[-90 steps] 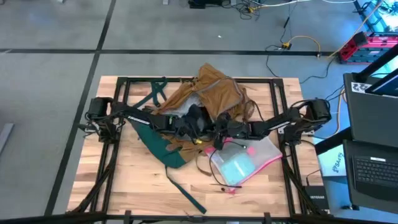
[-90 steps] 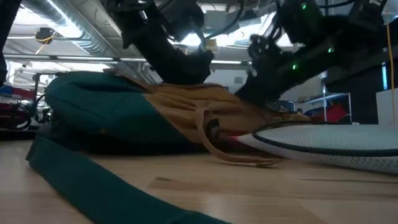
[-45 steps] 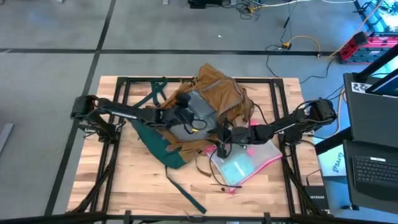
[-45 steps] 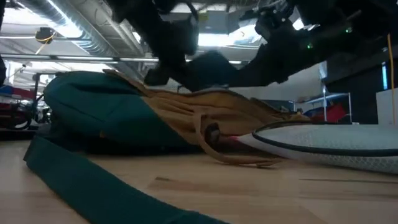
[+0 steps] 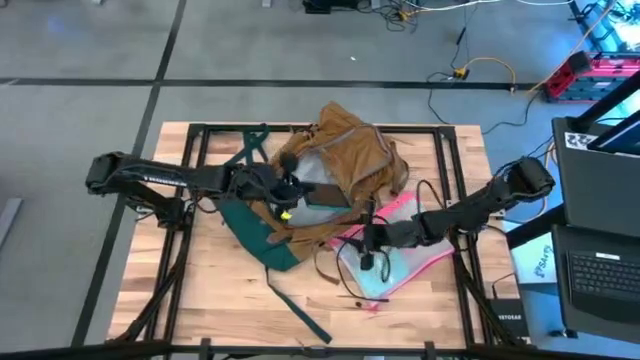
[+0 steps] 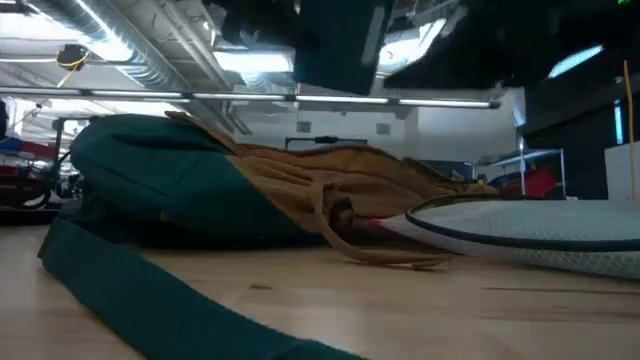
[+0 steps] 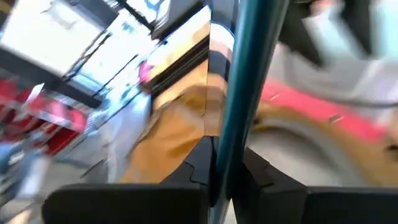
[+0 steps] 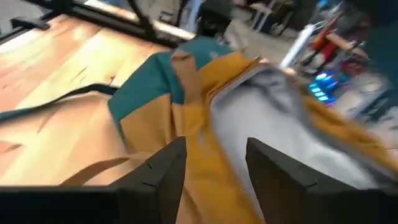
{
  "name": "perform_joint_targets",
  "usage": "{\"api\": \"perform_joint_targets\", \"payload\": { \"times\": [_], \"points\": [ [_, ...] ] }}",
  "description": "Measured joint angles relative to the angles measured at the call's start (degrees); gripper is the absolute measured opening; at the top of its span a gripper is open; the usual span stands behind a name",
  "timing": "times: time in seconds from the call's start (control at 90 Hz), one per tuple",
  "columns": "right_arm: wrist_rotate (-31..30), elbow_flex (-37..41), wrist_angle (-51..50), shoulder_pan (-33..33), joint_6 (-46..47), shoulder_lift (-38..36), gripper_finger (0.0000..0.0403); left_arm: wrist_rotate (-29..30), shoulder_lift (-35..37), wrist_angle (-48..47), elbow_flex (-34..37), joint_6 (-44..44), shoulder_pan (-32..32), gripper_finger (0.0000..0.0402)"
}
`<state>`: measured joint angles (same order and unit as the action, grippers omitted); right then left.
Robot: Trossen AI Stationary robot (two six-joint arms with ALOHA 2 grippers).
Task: Unpack backpack
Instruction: Remove the blue tablet from the brown backpack
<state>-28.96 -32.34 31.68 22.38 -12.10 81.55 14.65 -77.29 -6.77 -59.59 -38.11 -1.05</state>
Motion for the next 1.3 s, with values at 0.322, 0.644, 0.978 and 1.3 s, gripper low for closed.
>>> {"api": "perform_joint_targets", "payload": {
  "times": [0.322,0.644,0.978,1.3],
  "points": [
    [-22.34,0.09,-4.02,14.8,-4.29,-10.58,0.0154,-9.93,-7.07,10.16,0.05,0.71,-3.15,0.0012],
    [-36.25,0.17,-4.52,21.63,-5.28,-12.71,0.0154,-18.16,-17.47,21.96,0.07,0.68,-3.96,0.0014],
    [-37.06,0.17,-4.46,21.52,-5.28,-12.71,0.0154,-21.23,-25.69,31.03,0.13,0.45,-3.75,0.0017],
    [-37.09,0.17,-4.39,21.49,-5.31,-12.7,0.0154,-25.05,-30.03,35.75,0.13,1.02,-3.4,0.0028]
  ]
}}
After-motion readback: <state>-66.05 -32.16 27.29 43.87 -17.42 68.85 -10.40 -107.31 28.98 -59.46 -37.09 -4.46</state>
